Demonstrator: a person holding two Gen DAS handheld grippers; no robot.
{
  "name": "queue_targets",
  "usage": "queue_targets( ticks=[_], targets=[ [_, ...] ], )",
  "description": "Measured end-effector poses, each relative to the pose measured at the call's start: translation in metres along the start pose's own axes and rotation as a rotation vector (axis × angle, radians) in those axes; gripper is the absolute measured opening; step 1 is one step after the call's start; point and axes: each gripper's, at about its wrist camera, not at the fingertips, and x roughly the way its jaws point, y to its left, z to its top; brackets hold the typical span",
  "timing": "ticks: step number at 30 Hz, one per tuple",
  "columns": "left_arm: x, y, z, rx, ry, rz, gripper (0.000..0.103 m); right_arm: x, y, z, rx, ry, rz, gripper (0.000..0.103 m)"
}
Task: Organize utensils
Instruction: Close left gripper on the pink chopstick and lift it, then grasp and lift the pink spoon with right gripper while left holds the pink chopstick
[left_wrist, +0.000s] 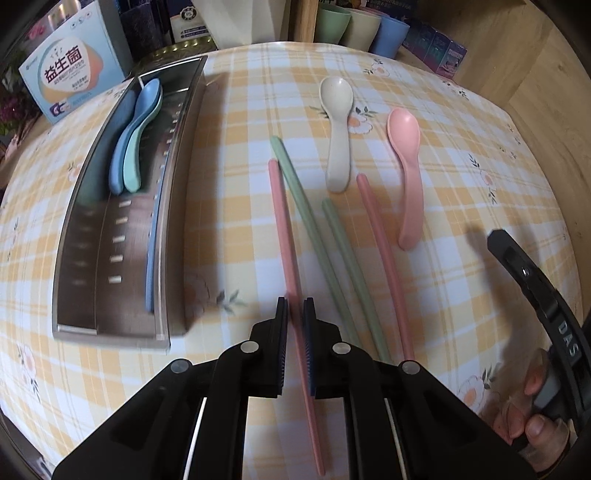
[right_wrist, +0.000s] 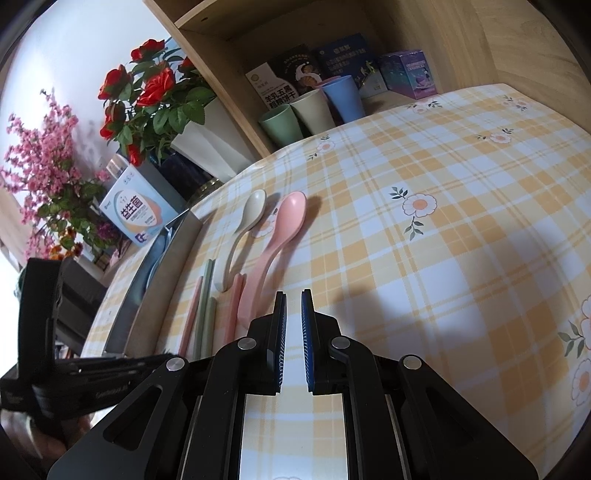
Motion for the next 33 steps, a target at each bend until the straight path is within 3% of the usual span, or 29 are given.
queue_targets(
  ticks=[14,23,33],
  targets=[
    [0.001,-0.005,-0.004,0.026,-0.062,0.029,0.007,0.001,-0.003,0.000,0.013,0.012,0.005,0.009],
    [-0.012,0.006,-0.018,-0.034,-0.055,-0.034,0.006,0.004,-0.010,0.000,0.054,0.027,0.026,0.009],
    [-0.057,0.008,-0.027,0.014,-0.167,-0.073,0.006,0.005,-0.010,0.000,0.061,0.038,0.028,0.009]
  ],
)
